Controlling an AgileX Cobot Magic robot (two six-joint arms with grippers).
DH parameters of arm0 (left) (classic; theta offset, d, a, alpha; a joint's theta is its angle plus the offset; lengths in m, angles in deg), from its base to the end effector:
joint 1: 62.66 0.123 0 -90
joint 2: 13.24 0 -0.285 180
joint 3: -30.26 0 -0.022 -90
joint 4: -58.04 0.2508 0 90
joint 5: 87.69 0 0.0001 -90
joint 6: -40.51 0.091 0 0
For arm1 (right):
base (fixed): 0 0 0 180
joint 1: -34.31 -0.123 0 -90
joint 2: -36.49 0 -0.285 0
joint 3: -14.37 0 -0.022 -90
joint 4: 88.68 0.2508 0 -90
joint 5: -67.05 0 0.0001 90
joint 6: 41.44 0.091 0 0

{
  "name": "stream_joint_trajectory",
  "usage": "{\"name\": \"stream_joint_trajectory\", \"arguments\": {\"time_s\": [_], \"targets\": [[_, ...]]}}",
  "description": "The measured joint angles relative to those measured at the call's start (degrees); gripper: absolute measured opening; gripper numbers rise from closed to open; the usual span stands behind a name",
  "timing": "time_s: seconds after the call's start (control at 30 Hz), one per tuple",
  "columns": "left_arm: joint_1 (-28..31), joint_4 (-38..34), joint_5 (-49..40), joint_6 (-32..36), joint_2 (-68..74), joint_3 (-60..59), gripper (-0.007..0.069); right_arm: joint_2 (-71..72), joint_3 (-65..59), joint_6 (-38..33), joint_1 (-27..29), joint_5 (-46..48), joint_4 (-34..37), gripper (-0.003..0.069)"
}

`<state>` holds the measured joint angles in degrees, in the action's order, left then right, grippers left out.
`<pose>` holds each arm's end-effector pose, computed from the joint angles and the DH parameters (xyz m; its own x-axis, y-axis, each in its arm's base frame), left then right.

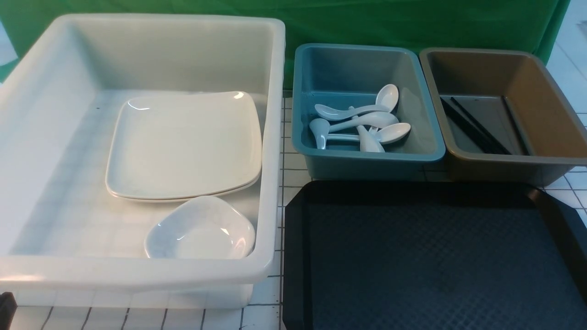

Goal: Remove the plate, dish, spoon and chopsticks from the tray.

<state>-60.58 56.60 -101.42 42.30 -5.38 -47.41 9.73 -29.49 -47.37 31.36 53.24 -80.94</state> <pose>0.0558 0.0015 0.1887 -0.1609 0.0010 -0.9870 -0.0293 0.9996 0.0058 0.0512 -0.0003 0.4048 0.5440 0.0558 -0.8372 -0.0396 0.9984 0.0408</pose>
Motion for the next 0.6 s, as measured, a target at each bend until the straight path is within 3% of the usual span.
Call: {"name": "stream_joint_trajectory", "arguments": {"time_s": [0.17,0.43,0.6], "targets": [[0.0,0.0,0.0,0.1,0.0,0.0,-0.0020,0.0,0.0,-0.9,0.0,0.4,0.0,0.0218],[0.0,0.0,-0.1,0.1,0.0,0.0,-0.0020,0.5,-4.2,-12.0,2.9,23.5,0.0,0.0233],[0.0,0.0,-0.2,0.1,0.0,0.0,-0.0020,2.3,-14.8,-12.3,5.9,22.0,0.0,0.0236]]}}
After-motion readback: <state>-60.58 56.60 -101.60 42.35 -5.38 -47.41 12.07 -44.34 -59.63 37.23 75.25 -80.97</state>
